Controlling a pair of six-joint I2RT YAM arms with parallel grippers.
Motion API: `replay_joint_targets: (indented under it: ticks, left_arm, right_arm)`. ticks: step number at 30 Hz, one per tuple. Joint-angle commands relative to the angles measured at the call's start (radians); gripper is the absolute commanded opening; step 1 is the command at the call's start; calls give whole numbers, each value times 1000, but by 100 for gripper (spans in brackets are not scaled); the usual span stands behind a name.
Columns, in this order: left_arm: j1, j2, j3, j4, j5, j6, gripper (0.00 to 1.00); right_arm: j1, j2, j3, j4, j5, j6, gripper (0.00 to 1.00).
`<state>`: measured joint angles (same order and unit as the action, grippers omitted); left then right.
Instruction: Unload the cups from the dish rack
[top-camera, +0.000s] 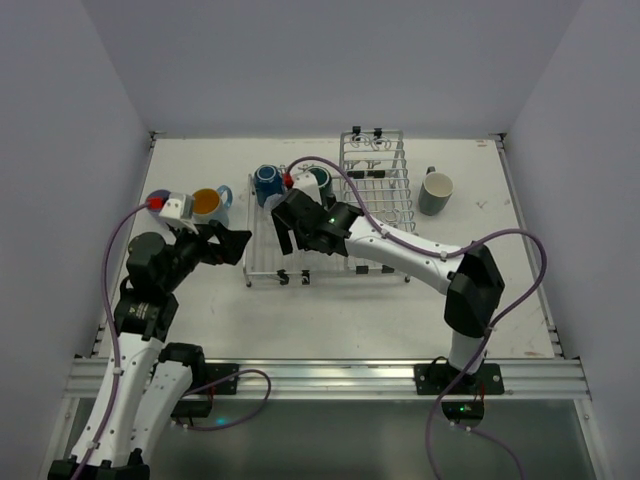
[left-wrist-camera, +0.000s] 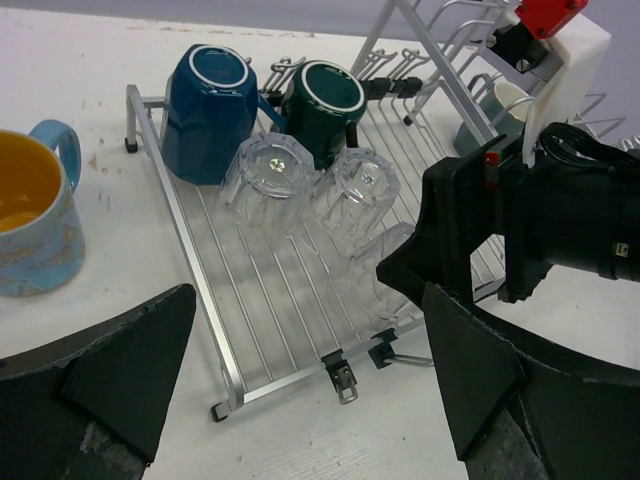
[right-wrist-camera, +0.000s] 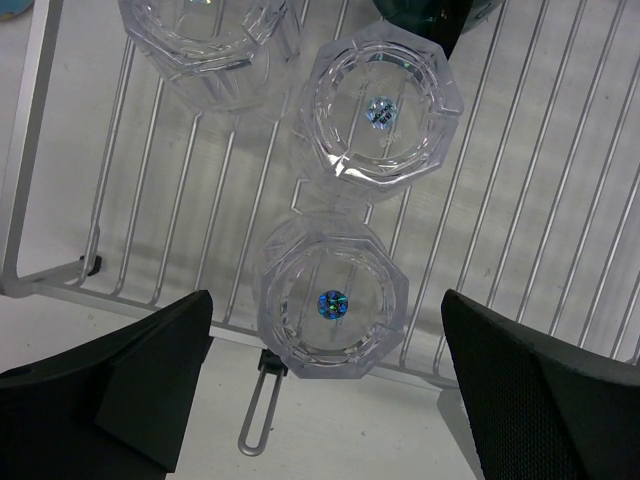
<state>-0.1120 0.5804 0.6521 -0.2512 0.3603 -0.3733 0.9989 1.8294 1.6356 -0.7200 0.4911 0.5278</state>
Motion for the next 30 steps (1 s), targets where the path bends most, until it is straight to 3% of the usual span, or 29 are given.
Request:
replay_joint_targets:
  ticks: [1,8,12,15,19,22,23,30]
  left_arm:
    - [-18,6,9,21,19,27,100]
    - [-46,-5,15,4,-6,36,100]
    - [-55,-7,23,-8,-35,39,100]
    - [-57,-10,24,-8,-47,40,100]
    - [-57,-8,24,-7,-49,39,100]
    - [-58,-2,21,4,-26,36,98]
    - [-58,-1,17,15,-15,31,97]
    - [-58,18,17,58,110,-25,89]
  right_arm:
    - [-5,25,40,-38,43,60,99]
    - [-17,77,64,-38,6,80,99]
    - [-17,97,79,-33,-3,81,93]
    - [-19,93,73,-4,-9,77,84]
    - [-19,68,66,25,15,77,56]
    - [-11,10,58,43,58,71,45]
    - [-9,-10,53,63,66,61,37]
    - [13,-202,-12,160,72,20,31]
